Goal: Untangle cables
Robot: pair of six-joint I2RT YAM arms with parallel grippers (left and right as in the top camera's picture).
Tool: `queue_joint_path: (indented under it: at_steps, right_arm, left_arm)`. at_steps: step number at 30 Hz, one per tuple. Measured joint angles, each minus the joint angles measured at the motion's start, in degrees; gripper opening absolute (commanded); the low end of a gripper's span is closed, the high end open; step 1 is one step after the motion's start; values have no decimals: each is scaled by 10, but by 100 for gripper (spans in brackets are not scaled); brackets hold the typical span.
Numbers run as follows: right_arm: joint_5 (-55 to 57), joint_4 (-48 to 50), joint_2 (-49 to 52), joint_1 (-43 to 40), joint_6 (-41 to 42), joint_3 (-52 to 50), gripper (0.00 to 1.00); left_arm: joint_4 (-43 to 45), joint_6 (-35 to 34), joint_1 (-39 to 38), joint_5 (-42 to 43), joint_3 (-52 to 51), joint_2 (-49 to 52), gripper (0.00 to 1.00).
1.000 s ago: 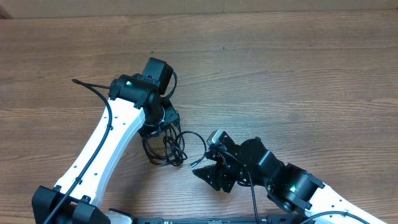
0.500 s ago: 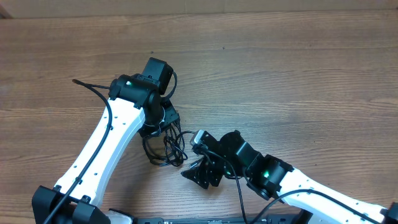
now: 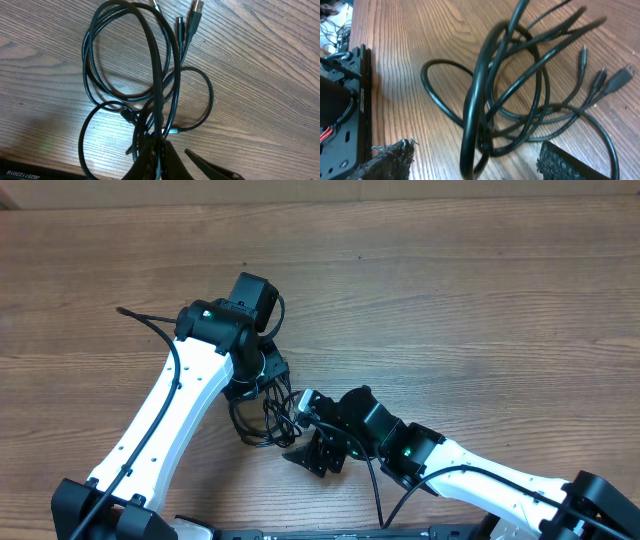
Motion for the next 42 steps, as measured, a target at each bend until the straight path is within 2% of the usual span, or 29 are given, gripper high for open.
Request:
queue_joint_path:
  at_steps: [5, 15, 23, 33, 39, 42]
  right_arm:
    - [-2, 46, 37, 0, 0, 0, 79]
    - [-3, 98, 66, 0, -2, 0, 71]
    - [-3, 111, 68, 0, -2, 0, 56]
    - [-3, 111, 69, 0, -2, 0, 56]
    - [-3, 113, 69, 0, -4, 0, 66]
    - [-3, 112, 70, 0, -3, 0, 68]
  left_arm:
    - [0, 0, 0, 0, 0, 0, 4]
    - [2, 0, 0, 0, 0, 0, 5]
    - [2, 0, 0, 0, 0, 0, 5]
    - [0, 0, 0, 0, 0, 0, 4]
    - [-4, 0, 0, 0, 0, 0, 6]
    - [-5, 0, 0, 0, 0, 0, 9]
